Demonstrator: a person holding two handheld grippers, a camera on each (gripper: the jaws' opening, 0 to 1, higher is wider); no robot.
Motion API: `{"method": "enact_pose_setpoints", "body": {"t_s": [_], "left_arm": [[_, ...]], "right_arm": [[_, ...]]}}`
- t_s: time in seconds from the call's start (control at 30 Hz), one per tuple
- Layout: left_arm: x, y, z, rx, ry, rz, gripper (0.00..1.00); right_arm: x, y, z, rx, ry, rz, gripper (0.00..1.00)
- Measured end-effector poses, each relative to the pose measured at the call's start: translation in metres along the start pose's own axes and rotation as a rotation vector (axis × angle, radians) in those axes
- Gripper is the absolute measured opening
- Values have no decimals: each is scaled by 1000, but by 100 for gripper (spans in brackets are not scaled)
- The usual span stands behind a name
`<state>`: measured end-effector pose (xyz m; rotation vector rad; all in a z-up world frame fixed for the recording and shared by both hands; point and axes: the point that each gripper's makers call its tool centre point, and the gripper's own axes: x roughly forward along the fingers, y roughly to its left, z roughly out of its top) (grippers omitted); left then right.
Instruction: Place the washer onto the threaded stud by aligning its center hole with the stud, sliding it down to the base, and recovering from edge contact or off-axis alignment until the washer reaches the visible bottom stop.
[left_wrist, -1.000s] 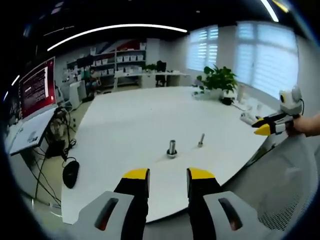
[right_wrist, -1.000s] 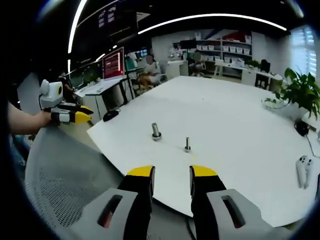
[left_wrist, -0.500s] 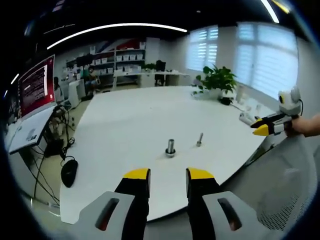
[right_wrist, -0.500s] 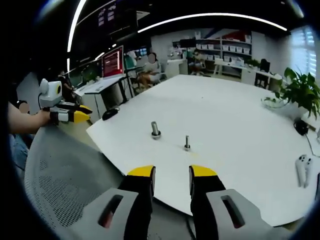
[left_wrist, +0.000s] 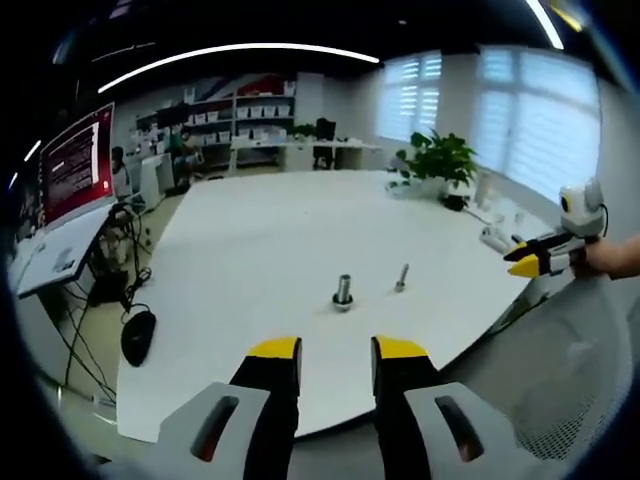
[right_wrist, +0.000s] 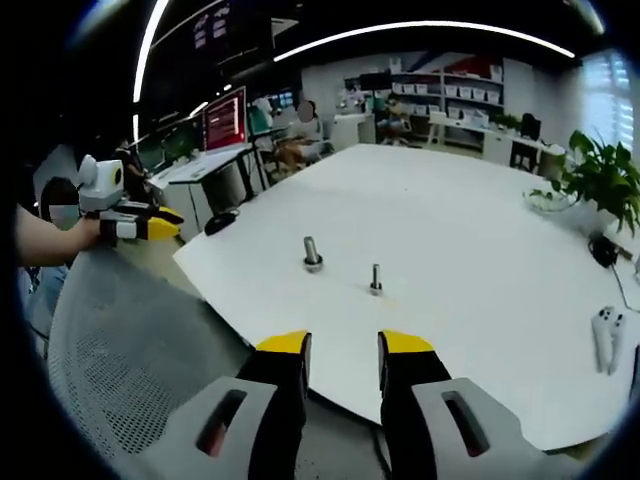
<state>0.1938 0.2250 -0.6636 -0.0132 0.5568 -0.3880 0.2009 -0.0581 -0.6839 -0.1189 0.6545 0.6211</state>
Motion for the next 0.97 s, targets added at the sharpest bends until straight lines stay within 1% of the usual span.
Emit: {"method": "enact_pose_setpoints", "body": {"t_s": [0.13, 0.97], "left_arm": [[2, -4, -1, 21, 10, -9, 26], [1, -3, 0, 34, 7, 1, 24]], "right_arm": [[0, 0, -3, -13, 21, 2, 29], [1, 0, -5, 0, 26, 7, 29]]}}
